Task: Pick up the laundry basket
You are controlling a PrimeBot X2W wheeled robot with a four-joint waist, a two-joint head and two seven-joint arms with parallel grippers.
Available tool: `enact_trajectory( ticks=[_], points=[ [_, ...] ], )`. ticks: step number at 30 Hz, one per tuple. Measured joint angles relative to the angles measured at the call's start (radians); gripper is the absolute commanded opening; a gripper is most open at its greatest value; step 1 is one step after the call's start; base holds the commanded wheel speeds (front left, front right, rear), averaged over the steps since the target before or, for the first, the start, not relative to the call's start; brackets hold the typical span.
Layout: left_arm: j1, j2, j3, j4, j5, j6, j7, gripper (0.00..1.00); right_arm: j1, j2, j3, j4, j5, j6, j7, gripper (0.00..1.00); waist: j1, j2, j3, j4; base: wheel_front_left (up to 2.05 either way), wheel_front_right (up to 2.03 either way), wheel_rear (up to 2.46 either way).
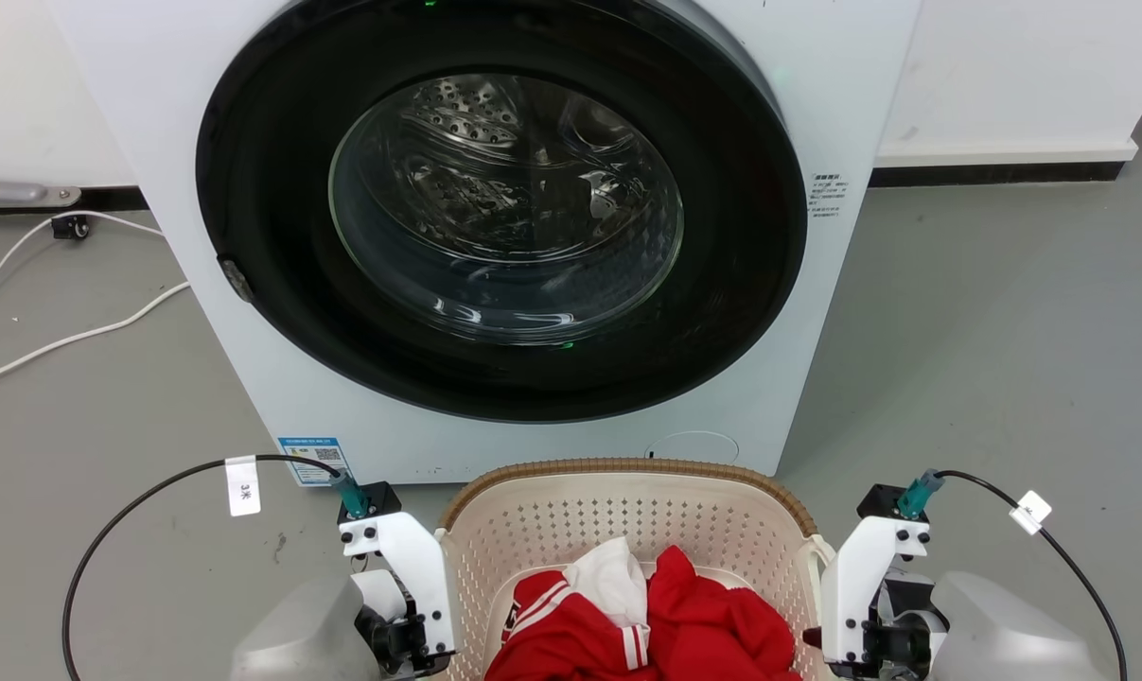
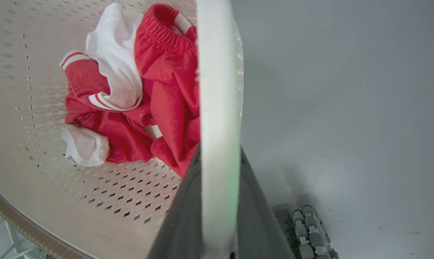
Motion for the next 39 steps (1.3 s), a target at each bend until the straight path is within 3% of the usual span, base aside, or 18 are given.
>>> enact_trajectory(
  ticks=[39],
  points=[
    [0.012, -0.004, -0.003, 0.001, -0.014, -0.003, -0.017, 0.00, 0.011, -0.001, 0.007, 0.005, 0.009, 0.000, -0.012, 0.00, 0.0000, 0.0000, 0.004, 0.001, 0.00, 0.00, 0.00]
  ],
)
